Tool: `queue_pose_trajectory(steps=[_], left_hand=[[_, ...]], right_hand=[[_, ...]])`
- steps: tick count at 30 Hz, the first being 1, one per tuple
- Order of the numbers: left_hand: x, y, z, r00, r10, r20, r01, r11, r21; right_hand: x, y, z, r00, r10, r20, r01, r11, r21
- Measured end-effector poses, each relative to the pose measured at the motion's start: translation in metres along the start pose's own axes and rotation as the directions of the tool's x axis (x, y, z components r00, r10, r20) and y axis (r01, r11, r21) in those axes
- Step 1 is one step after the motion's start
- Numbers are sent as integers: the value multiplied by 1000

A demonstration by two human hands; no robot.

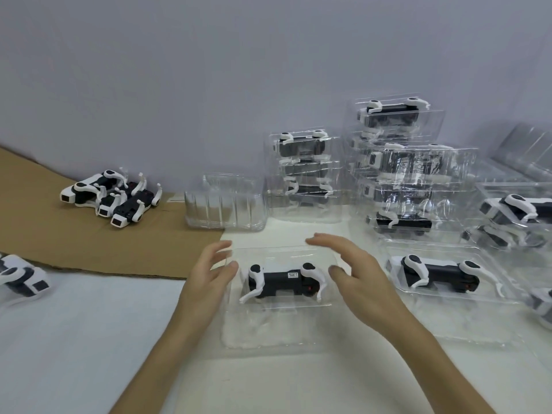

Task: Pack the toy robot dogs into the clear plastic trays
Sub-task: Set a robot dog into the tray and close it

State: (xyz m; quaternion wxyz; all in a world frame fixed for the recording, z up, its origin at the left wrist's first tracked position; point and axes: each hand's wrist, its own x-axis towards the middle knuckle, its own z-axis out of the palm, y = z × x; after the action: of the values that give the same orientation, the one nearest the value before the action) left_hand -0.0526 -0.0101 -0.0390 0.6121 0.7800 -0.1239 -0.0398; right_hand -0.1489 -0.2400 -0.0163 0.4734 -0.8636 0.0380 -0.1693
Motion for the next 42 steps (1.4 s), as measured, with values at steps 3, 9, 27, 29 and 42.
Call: queue_pose_trajectory(steps=[3, 9, 27, 29, 42], left_hand=[[-2, 0, -3, 982, -167, 85, 164, 986, 41], [-3, 0, 1, 978, -145, 149, 138, 989, 54], [-1, 5, -7, 994, 51, 97, -14, 940, -341], [-3, 6, -8, 988, 53, 144, -10, 958, -285], [-5, 8, -9, 992, 79, 97, -80, 997, 7]], right_hand=[[1, 4, 4, 991, 102, -87, -103, 995, -10], [5, 14, 11, 939, 339, 65, -342, 939, 43], [7, 8, 7, 990, 139, 16, -130, 868, 480], [6, 6, 8, 993, 121, -12, -99, 866, 491], [2, 7, 16, 968, 177, -179, -102, 927, 360]])
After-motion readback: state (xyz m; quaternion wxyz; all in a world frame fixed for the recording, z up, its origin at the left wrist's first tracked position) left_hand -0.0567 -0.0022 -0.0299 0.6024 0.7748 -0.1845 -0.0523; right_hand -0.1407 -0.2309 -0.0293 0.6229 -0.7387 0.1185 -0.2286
